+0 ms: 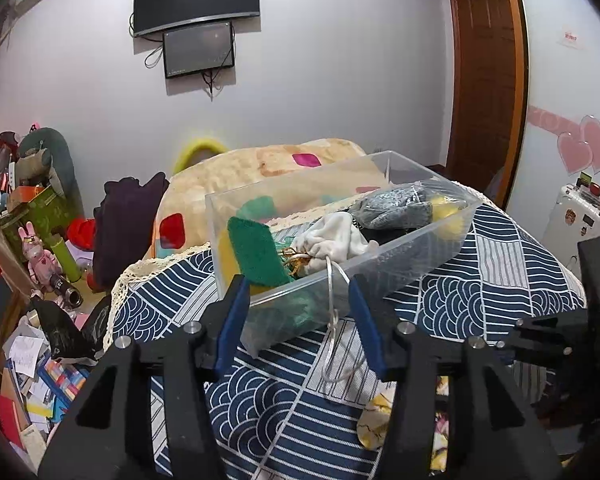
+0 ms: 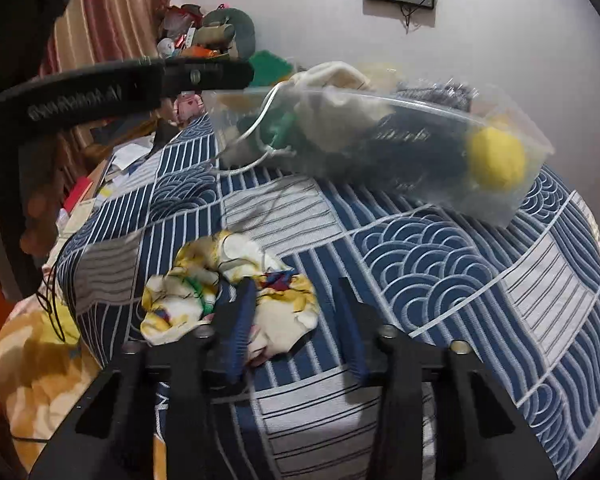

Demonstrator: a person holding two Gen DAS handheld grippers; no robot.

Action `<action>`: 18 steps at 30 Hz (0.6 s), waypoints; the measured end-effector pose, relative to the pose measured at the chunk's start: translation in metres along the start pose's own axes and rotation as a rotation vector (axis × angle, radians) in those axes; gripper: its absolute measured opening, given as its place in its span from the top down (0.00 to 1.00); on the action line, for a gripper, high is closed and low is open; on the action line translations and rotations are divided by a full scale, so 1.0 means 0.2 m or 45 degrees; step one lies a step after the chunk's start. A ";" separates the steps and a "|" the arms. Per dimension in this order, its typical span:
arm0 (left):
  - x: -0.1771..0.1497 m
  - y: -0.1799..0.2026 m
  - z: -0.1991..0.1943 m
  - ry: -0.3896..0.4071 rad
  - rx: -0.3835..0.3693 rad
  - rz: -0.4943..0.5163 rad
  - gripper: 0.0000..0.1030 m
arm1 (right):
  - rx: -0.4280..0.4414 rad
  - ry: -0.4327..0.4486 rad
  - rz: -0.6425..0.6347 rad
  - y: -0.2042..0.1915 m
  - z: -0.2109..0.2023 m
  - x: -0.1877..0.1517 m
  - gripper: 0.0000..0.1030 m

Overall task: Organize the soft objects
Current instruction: 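Grasp the floral scrunchie with the right tool, then drop the floral scrunchie into the clear box by opening the right tool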

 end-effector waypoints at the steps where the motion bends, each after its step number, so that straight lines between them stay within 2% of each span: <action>1: 0.00 0.00 -0.01 0.002 -0.005 -0.008 0.47 | -0.003 0.004 -0.016 -0.01 0.00 -0.01 0.80; 2: -0.01 0.00 -0.02 0.000 -0.010 -0.020 0.45 | 0.018 0.000 -0.022 -0.03 0.01 -0.01 0.88; 5: -0.04 -0.03 -0.05 -0.008 -0.025 -0.056 0.41 | 0.024 0.007 -0.025 -0.05 0.01 0.01 0.92; 10: -0.07 -0.07 -0.09 -0.001 -0.002 -0.092 0.38 | -0.008 0.063 -0.034 -0.07 -0.03 0.04 0.93; 18: -0.07 -0.12 -0.18 0.071 0.043 -0.141 0.35 | -0.056 0.269 0.000 -0.02 -0.23 0.25 0.93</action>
Point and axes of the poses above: each gripper's, at about its wrist camera, not at the fingertips, and z roughly the way its jaws point, y to its right, x to its top, the point moved 7 cm from there along z, roughly the way its jaws point, and after that the axes turned 8 degrees about x, right-handed, at the moved point
